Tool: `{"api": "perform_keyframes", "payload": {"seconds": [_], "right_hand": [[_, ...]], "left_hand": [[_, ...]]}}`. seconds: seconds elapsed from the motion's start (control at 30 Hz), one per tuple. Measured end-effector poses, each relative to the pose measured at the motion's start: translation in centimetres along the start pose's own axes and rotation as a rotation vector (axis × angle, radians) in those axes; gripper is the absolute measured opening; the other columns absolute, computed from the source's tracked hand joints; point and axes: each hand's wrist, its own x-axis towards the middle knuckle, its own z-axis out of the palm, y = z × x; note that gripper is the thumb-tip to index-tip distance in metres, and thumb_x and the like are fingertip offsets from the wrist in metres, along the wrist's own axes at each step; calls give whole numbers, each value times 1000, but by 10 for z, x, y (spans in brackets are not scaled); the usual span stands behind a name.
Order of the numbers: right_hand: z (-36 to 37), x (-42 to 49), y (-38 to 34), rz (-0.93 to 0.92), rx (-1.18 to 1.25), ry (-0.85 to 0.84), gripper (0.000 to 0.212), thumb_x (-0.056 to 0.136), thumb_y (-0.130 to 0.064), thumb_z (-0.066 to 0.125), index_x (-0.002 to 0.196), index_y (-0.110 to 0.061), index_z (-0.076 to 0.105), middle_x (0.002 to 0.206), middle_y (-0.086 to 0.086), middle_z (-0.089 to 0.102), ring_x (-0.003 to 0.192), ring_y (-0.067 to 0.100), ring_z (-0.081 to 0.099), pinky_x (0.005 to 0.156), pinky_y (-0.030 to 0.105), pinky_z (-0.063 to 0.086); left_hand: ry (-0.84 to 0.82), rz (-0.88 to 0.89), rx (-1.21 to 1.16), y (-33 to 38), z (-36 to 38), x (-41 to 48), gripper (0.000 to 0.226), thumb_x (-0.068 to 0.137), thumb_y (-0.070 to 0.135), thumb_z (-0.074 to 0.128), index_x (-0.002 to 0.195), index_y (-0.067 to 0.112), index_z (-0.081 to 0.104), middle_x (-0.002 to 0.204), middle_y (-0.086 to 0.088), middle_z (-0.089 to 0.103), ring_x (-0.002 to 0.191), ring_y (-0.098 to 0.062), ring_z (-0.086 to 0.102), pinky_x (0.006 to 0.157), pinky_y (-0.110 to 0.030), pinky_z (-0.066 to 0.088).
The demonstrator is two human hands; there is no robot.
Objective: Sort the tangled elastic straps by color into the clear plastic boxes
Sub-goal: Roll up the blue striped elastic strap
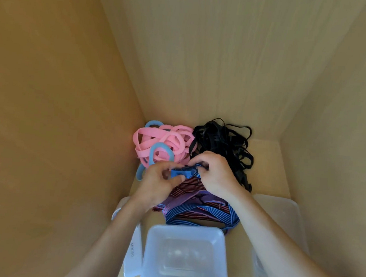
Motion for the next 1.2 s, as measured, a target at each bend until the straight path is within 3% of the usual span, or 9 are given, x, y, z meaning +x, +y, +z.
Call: {"api": "perform_keyframes", "payload": {"seconds": [0.13,0.3,0.4,0.5,0.7,0.83,0.93,1.07,1.2], "right_hand": [[-25,1,-26,19,226,100,29,85,3,70,85,-25,76,77,-12,71,66,0,59,64,13,47],[-48,-1,-51,-8,347,124,31,86,8,71,87,-23,71,87,-1,73,74,4,65,74,21,52],[-58,-13,-63,-9,444,111,33,88,9,67,90,-23,71,85,-2,71,70,0,66,69,16,53],[-68,-27,-77,15,492,127,27,92,6,64,97,-19,72,84,-5,72,72,2,67,66,16,51],[-93,-43,-125,26,406,146,16,94,2,62,102,-11,67,93,4,70,78,10,63,67,20,50],[-111,-52,-151,40,291,168,10,96,0,61,105,-3,65,95,11,69,81,16,62,71,20,50],[-122,-64,-166,32,227,137,11,98,-1,59,98,-8,67,89,5,68,79,12,63,71,14,51],[-127,-83,-181,31,142,112,12,98,0,57,101,-4,68,88,5,69,78,12,64,74,24,54],[-135,-101,-198,5,104,47,10,98,-10,61,105,-8,67,85,-4,70,72,3,64,67,20,51]], "left_hand": [[-81,-2,-351,36,-15,-2,14,95,2,65,108,3,69,102,-11,77,91,-18,73,79,-25,57],[-109,10,-459,70,-22,-5,21,101,7,56,119,-3,60,114,-25,71,101,-35,72,87,-36,61],[-72,76,-414,87,-26,-8,23,101,2,55,121,-7,58,113,-26,70,99,-33,70,88,-41,59],[-63,164,-381,102,-36,-12,23,98,-2,58,120,-9,60,99,-15,72,79,-15,71,74,-26,60],[-32,240,-453,143,-54,-22,22,94,-3,63,116,-7,64,101,-23,70,88,-29,69,83,-40,57],[-86,277,-499,168,-63,-34,20,95,-1,63,115,-2,64,100,-15,71,82,-20,72,78,-36,60],[-125,316,-451,179,-71,-43,15,95,2,65,109,7,67,99,-11,74,83,-17,72,82,-40,57],[-172,320,-410,188,-80,-59,21,94,1,66,115,1,65,110,-19,72,77,-13,72,72,-29,58],[-167,349,-388,197,-86,-75,20,93,2,67,113,2,66,112,-22,71,83,-19,71,81,-36,58]]}}
